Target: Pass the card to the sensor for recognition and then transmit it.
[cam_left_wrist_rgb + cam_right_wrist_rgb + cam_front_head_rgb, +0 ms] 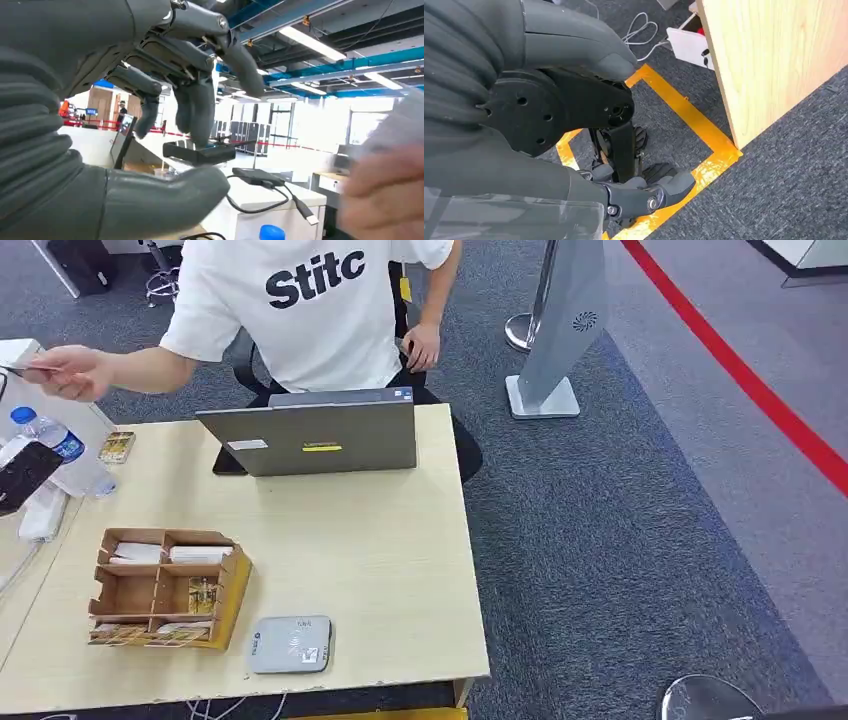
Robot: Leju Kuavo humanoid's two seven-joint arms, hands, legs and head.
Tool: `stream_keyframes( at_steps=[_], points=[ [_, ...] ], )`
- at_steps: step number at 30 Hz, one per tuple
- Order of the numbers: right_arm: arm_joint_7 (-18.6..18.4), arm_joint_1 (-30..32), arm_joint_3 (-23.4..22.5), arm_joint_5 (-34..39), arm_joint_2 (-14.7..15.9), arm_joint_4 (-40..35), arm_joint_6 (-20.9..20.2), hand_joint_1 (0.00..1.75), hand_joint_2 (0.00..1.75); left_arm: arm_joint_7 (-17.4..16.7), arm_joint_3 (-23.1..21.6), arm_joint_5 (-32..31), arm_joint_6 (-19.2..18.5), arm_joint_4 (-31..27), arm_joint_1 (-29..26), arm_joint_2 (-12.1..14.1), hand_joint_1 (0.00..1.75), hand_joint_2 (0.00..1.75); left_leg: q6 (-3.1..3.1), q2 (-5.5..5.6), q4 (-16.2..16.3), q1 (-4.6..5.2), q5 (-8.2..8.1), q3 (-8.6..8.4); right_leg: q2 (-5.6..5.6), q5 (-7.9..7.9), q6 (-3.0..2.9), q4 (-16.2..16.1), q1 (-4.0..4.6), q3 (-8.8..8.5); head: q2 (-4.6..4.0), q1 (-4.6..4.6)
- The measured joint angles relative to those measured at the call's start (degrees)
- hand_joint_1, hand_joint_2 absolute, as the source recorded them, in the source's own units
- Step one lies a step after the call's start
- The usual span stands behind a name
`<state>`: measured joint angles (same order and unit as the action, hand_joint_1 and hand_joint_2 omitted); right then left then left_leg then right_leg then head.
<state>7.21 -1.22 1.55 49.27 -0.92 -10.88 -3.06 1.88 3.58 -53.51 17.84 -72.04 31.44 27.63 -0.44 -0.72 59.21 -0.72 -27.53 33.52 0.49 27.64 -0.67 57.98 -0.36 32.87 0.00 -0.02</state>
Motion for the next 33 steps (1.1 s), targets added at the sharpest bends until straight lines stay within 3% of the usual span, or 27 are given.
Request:
stream_keyframes(
  at_steps=[1,2,10,14,18,20,22,25,30,33],
  points=[
    [0.0,0.0,0.0,0.0,0.0,0.0,0.0,0.00,1.75,0.0,0.1,0.0,0.0,0.0,-0.1,0.0,0.40,1.75,-0.01,0.03,0.0,0.00,0.02,0.01,-0.03,0.00,0.00,0.0,0.00,-0.01,0.00,0.02],
    [0.0,0.0,0.0,0.0,0.0,0.0,0.0,0.00,1.75,0.0,0.1,0.0,0.0,0.0,-0.2,0.1,0.00,1.75,-0.01,0.03,0.0,-0.01,0.05,0.01,-0.04,-0.01,0.00,0.0,0.00,-0.01,0.00,0.02],
    [-0.2,0.0,-0.4,0.0,-0.2,0.0,0.0,0.00,1.75,2.2,1.0,1.5,2.1,-1.5,-3.1,-0.1,0.00,1.75,-0.02,-0.01,0.0,0.01,0.15,-0.04,-0.01,-0.11,-0.01,0.0,-0.01,-0.05,0.00,0.00],
    [0.2,0.3,-0.8,-0.1,-0.5,0.0,0.7,0.00,1.75,5.0,2.1,2.2,4.6,-8.4,-11.2,-1.1,0.00,1.75,-0.01,-0.03,0.0,0.02,0.13,-0.04,0.02,-0.09,0.00,0.0,-0.02,-0.03,0.00,0.04],
    [0.0,0.6,-1.6,0.1,-0.9,0.0,1.4,0.00,1.75,7.7,2.8,2.9,4.3,-17.6,-21.0,-2.7,0.00,1.75,-0.01,-0.03,0.0,0.02,0.04,-0.01,0.02,-0.03,0.02,0.0,-0.02,-0.02,0.00,0.04],
    [0.0,0.8,-2.0,0.2,-1.2,0.0,1.6,0.00,1.75,10.2,3.1,7.0,0.8,-22.1,-25.5,-3.1,0.00,1.75,0.00,-0.03,0.0,0.02,0.04,0.00,0.01,-0.02,0.03,0.0,-0.02,-0.02,0.00,0.02],
    [0.0,1.0,-2.6,0.2,-1.4,0.0,1.6,0.00,1.75,14.3,3.3,14.8,-6.7,-26.5,-30.3,-3.2,0.00,1.75,0.00,-0.03,0.0,0.02,0.03,0.01,0.01,-0.01,0.03,0.0,-0.02,-0.01,0.00,0.00],
    [0.0,1.3,-3.3,0.1,-1.5,0.0,1.5,0.00,1.75,18.1,3.8,17.7,-14.4,-31.7,-36.5,-2.9,0.00,1.75,0.01,-0.02,0.0,0.01,0.03,0.00,0.00,-0.01,0.02,0.0,-0.02,-0.01,0.00,0.02],
    [0.7,1.2,-3.9,-1.0,-1.4,0.0,0.5,0.00,1.75,20.1,3.7,18.5,-21.0,-35.6,-41.2,-1.4,0.00,1.75,0.00,0.11,0.0,0.00,0.05,0.01,-0.15,0.00,0.04,0.0,-0.01,-0.04,0.00,0.02],
    [1.2,1.2,-3.9,-2.8,-1.1,0.0,0.7,0.00,1.75,20.8,3.6,19.1,-22.7,-36.8,-42.0,-0.8,0.00,1.75,0.00,0.15,0.0,0.00,0.09,0.00,-0.21,-0.02,0.02,0.0,-0.01,-0.08,0.00,0.04]
  ],
)
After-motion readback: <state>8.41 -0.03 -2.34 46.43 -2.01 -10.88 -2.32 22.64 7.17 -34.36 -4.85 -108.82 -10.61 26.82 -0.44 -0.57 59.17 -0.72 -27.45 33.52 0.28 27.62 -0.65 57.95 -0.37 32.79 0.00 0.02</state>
